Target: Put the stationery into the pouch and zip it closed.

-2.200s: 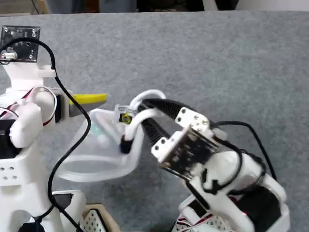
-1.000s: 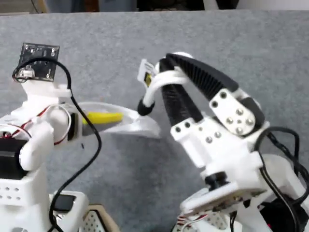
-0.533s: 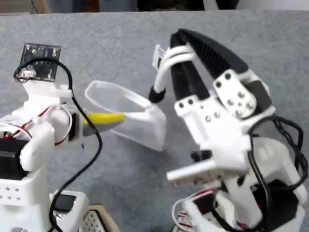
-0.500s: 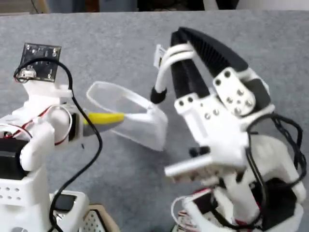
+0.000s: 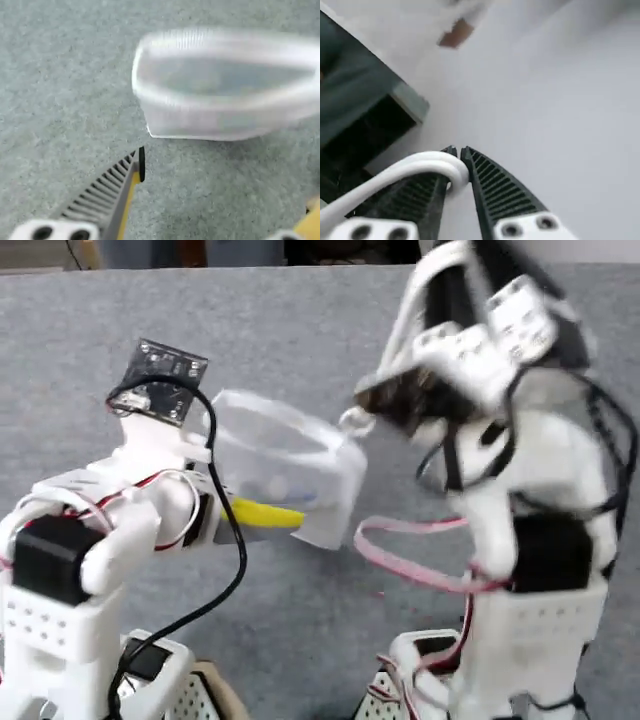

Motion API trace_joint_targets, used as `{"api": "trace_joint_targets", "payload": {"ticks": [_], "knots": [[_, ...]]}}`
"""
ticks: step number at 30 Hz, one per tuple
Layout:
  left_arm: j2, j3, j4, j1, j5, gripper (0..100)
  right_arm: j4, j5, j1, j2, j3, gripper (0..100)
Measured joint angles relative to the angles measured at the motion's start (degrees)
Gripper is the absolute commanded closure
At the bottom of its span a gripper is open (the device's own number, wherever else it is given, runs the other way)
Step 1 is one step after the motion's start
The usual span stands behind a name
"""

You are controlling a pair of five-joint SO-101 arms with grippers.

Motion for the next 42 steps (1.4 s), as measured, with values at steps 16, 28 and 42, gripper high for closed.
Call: {"api": "trace_joint_targets", "payload": {"ticks": [16, 28, 42], "knots": [[0.09, 3.08, -3.43, 0.35, 0.09, 48, 18.90, -12.04, 16.18, 12.31, -29.45, 98.6], [0.09, 3.08, -3.43, 4.40, 0.09, 48, 24.53, -16.00, 6.33, 12.75, -31.47, 98.6], [0.09, 3.08, -3.43, 4.40, 0.09, 48, 41.93, -24.53, -14.33, 11.96, -36.13, 98.6]]}}
